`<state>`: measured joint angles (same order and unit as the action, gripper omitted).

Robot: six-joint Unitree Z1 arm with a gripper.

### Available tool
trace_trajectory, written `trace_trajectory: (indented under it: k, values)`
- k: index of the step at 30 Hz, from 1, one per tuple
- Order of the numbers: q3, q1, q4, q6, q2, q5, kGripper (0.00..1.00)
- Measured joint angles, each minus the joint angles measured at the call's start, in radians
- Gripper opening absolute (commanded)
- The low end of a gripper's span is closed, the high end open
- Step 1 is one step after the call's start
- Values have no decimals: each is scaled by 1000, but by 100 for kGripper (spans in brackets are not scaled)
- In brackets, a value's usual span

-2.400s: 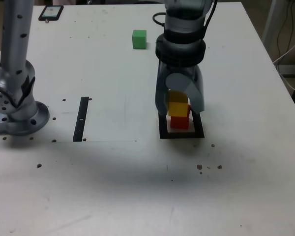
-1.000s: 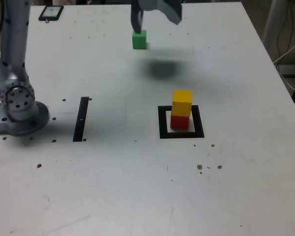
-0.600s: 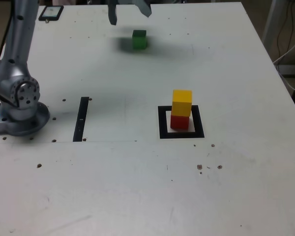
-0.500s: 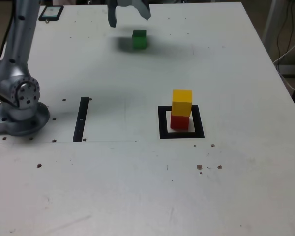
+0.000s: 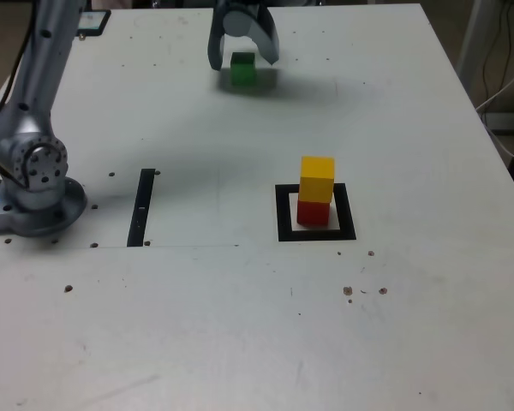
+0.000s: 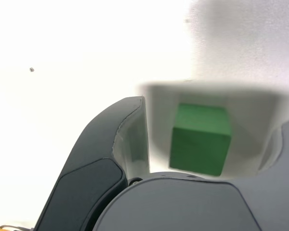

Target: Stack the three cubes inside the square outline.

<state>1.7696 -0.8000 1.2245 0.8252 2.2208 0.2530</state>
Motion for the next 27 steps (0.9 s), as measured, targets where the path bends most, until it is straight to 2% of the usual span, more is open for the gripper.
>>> trace_trajectory:
  k: [5, 9, 14, 22, 27]
  values:
    - [29, 3, 0, 1, 17, 0, 52]
    - [37, 5, 0, 5, 17, -20, 39]
    - [30, 7, 0, 15, 17, -54, 32]
    - [22, 12, 2, 28, 23, -65, 15]
    - [22, 14, 5, 30, 22, -69, 11]
